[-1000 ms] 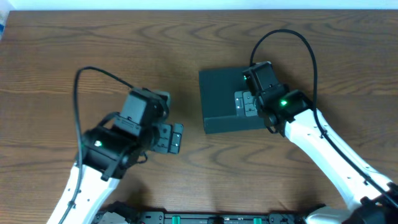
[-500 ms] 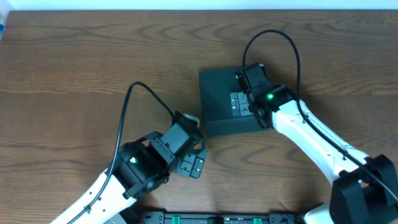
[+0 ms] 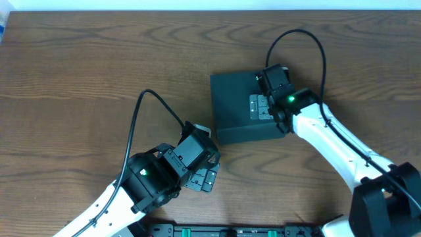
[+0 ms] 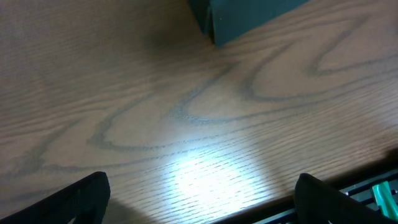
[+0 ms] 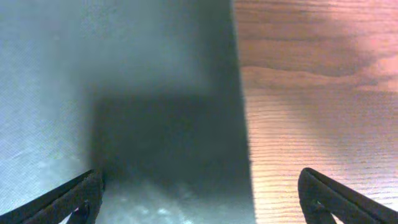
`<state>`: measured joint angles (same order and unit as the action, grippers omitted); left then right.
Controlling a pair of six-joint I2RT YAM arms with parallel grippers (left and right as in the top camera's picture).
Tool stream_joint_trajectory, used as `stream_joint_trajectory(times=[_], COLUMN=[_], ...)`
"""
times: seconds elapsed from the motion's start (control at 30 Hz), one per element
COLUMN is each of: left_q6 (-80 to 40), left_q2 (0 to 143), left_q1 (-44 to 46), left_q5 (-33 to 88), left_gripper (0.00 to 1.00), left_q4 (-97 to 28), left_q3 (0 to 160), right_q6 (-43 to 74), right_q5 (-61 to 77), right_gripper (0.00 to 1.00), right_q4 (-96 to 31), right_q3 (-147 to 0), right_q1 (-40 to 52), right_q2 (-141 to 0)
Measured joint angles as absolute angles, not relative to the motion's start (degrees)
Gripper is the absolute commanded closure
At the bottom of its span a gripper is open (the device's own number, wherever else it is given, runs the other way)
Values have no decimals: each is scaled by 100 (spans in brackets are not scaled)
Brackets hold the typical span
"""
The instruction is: Pack container
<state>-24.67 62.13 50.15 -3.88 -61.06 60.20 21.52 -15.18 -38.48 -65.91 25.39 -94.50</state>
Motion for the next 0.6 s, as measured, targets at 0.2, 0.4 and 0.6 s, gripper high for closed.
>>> stream_joint_trajectory(times=[0.2, 0.4, 0.6], left_q6=[-2467, -2469, -2467], left_q2=[6213, 6488, 7338], left_q1=[5017, 5181, 5395], left_q5=[-384, -384, -469], left_gripper=[4, 4, 4], left_q4=[-5881, -5721, -5371], left_q3=[6020, 6020, 6023], right_q6=[2198, 2200, 2200], right_q5=[-1487, -1505, -1505], right_gripper=[1, 1, 1], right_q4=[-3857, -3697, -3651], right_q3=[-6591, -6582, -6569], right_q1=[2143, 1837, 1732], right_q2=[-9443, -9443, -9443])
